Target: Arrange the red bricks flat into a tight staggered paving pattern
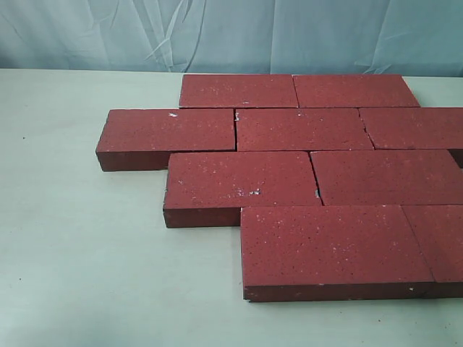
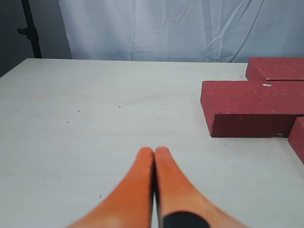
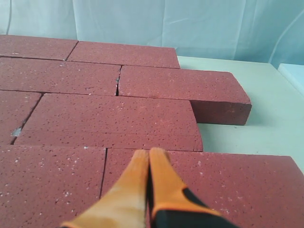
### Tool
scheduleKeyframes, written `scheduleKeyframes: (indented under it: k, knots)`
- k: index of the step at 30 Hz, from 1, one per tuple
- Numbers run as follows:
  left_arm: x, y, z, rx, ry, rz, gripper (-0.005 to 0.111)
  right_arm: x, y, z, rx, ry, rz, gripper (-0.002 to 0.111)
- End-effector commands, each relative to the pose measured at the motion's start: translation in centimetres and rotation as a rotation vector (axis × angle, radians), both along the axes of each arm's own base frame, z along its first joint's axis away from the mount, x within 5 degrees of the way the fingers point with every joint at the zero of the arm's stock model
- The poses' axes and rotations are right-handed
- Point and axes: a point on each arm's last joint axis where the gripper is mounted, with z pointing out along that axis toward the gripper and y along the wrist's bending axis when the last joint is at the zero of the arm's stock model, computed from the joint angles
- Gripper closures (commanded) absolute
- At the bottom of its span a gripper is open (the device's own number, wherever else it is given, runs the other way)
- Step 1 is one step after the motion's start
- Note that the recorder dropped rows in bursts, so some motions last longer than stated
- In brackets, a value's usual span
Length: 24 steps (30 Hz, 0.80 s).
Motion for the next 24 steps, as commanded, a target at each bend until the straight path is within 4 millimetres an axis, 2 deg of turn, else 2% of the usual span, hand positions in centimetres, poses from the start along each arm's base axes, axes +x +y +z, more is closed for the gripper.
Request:
scheduleKeyframes:
  k: [1,6,24]
  knots:
    - [0.01,0.02,0.04,-0.004,-0.022,0.003,0.107,0.01,-0.03,-0.02,0.001,-0.013,-0.005,0.109]
    - [0.11,0.06,0.68,0.000,-0.093,0.007,0.107,0.01,-0.03,-0.02,0.001,-0.013,-0.005,0.109]
    - [0.12,0.07,0.70,0.000,-0.095,0.007,0.107,0.01,-0.03,-0.02,0.001,-0.013,-0.005,0.109]
